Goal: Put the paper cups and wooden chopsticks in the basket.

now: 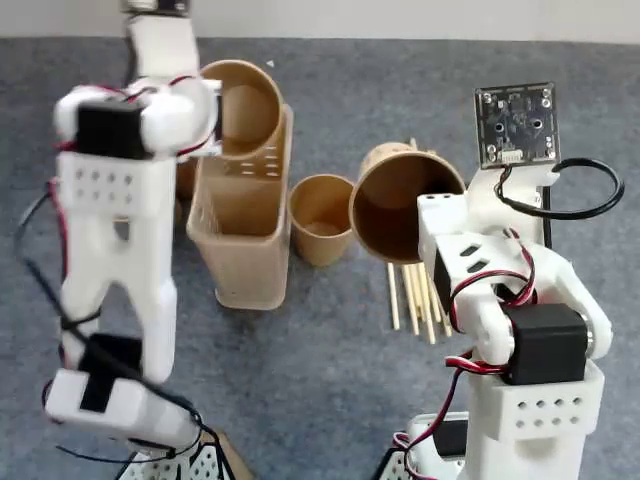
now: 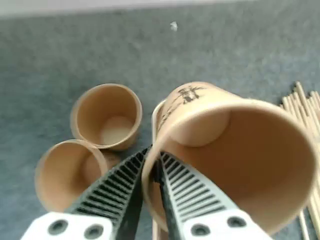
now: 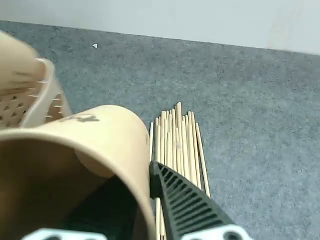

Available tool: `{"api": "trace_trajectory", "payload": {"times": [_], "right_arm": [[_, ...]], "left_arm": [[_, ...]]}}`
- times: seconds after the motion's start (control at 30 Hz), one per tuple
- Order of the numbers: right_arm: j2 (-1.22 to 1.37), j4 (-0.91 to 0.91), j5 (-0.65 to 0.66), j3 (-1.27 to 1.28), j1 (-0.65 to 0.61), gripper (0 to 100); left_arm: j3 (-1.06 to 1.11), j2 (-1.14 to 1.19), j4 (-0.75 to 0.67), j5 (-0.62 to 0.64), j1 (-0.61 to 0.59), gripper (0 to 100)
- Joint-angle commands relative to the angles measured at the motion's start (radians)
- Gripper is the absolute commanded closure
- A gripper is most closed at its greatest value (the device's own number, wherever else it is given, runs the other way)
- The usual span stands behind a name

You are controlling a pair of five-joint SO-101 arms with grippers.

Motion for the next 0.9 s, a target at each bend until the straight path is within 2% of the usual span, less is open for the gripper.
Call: {"api": "trace_trajectory", "payload": {"times": [0.0, 0.23, 0.63, 0.8, 0.87], "right_arm": [[-0.002, 0.001, -0.008, -0.035, 0.01, 99.3], [-0.001, -0.002, -0.008, -0.035, 0.008, 99.3], [-0.001, -0.008, -0.008, -0.036, 0.008, 99.3], [-0.001, -0.008, -0.008, -0.036, 0.008, 99.3], [-0.001, -0.01, -0.008, -0.036, 0.008, 99.3]], "left_arm": [[-0.041, 0.045, 0.009, 0.029, 0.01, 100], [-0.191, 0.053, 0.175, 0.029, 0.058, 100], [-0.122, 0.054, 0.186, 0.028, 0.067, 98], [-0.188, 0.044, 0.178, 0.018, 0.041, 81], [-0.245, 0.045, 0.178, -0.025, 0.024, 77]]}}
